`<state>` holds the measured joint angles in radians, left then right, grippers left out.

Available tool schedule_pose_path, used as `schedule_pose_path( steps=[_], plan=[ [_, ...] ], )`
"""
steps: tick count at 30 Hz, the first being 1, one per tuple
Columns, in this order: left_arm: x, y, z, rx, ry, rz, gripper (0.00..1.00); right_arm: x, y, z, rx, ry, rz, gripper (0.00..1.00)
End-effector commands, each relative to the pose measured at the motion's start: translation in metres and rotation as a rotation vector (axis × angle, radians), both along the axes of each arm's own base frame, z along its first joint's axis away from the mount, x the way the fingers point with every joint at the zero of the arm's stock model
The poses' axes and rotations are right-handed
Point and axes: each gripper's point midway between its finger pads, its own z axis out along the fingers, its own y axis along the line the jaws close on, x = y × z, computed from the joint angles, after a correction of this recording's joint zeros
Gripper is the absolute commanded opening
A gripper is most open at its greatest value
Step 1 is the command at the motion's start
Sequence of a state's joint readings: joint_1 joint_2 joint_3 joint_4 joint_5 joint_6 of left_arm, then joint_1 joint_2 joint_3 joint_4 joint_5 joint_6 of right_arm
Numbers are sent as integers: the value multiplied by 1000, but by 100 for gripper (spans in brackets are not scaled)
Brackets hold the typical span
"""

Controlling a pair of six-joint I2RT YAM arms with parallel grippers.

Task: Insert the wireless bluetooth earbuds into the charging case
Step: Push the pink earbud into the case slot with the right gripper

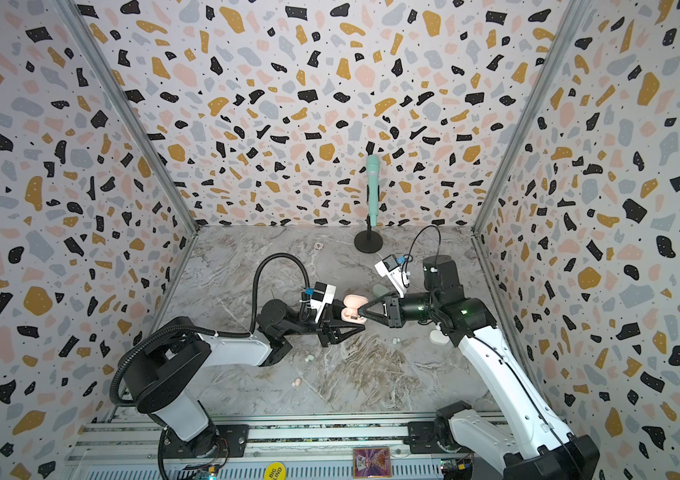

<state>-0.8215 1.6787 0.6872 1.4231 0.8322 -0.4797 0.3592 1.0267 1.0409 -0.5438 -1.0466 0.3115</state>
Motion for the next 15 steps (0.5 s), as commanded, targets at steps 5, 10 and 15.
schedule_pose_path(
  steps=[5,10,15],
  plan=[
    [-10,4,21,-55,-112,-3,10,-3,5,0,12,-3,10,12],
    [-11,5,22,-55,-115,-3,10,-2,3,-8,-16,8,-6,13],
    [-12,6,22,-52,-116,-3,10,2,2,-12,-38,11,-30,13]
  ],
)
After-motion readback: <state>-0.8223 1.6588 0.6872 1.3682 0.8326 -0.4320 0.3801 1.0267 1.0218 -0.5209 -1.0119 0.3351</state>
